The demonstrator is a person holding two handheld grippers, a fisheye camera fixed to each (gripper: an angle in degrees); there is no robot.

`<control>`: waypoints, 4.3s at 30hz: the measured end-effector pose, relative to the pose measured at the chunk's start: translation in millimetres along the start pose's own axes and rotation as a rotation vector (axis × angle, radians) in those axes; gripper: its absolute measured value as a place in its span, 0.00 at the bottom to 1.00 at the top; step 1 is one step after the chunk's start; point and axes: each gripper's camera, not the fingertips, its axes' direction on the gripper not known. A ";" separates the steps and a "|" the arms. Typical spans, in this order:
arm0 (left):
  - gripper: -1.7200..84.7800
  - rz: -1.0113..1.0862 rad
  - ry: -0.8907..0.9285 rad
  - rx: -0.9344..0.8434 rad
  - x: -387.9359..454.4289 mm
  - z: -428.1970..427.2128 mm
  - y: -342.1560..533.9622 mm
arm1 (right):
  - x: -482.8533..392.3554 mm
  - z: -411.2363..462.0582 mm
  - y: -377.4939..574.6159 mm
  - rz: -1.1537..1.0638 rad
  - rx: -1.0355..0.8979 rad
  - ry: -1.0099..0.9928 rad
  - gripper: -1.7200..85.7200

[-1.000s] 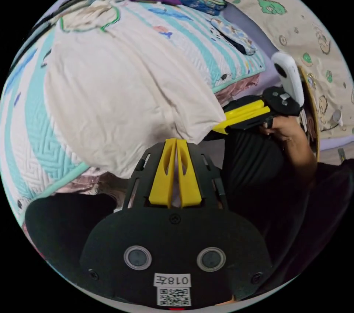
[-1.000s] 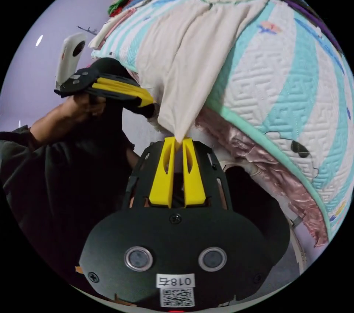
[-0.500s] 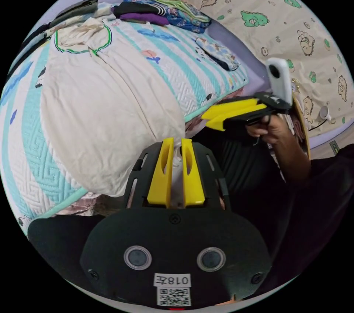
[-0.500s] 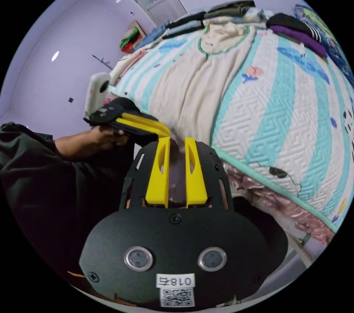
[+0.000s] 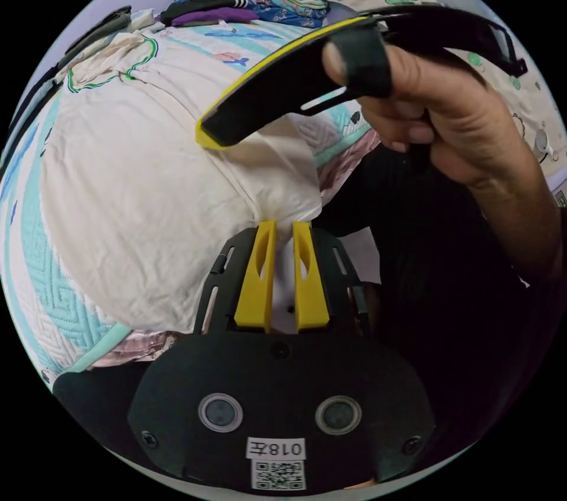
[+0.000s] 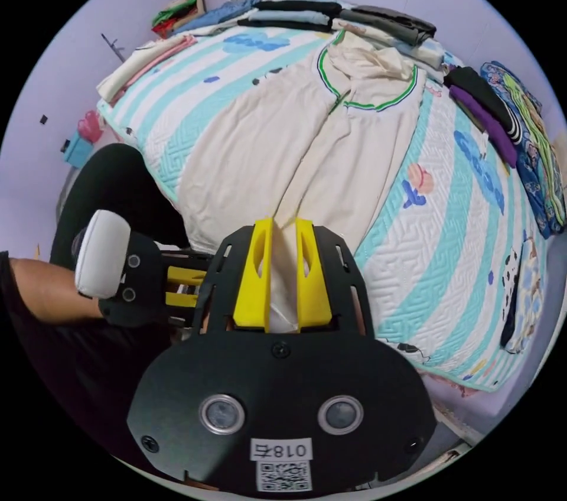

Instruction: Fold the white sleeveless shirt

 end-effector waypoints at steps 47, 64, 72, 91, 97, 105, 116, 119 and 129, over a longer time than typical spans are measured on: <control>0.01 -0.168 0.059 -0.137 -26.9 -3.9 -26.0 | 70.4 21.3 -33.0 0.007 -0.264 -0.294 0.12; 0.04 -0.169 -0.073 -0.168 -57.2 43.2 -52.5 | 74.5 2.8 -74.5 0.014 -0.294 -0.234 0.11; 0.01 -0.159 0.051 -0.194 -78.6 16.4 -36.4 | 66.4 -30.3 -89.3 -0.026 -0.275 -0.258 0.05; 0.09 -0.276 0.376 0.143 -218.8 -46.2 24.2 | 73.2 -150.2 -117.7 0.015 -0.104 -0.271 0.09; 0.08 -0.235 0.391 0.404 -294.2 -79.2 10.5 | 94.3 -221.2 -161.3 0.089 0.260 -0.168 0.10; 0.08 -0.208 0.483 0.473 -417.7 -78.9 -47.9 | 127.2 -241.6 -292.8 0.077 0.327 0.044 0.10; 0.09 -0.107 -0.054 0.624 -495.1 -99.3 -133.5 | 218.4 -220.1 -408.0 0.426 0.285 -0.223 0.11; 0.09 -0.113 -0.147 0.460 -504.4 -70.9 -164.2 | 213.9 -230.3 -422.6 0.400 0.265 -0.197 0.06; 0.07 -0.251 -0.217 0.379 -532.2 -47.4 -166.1 | 193.3 -293.5 -495.9 0.233 0.341 -0.170 0.03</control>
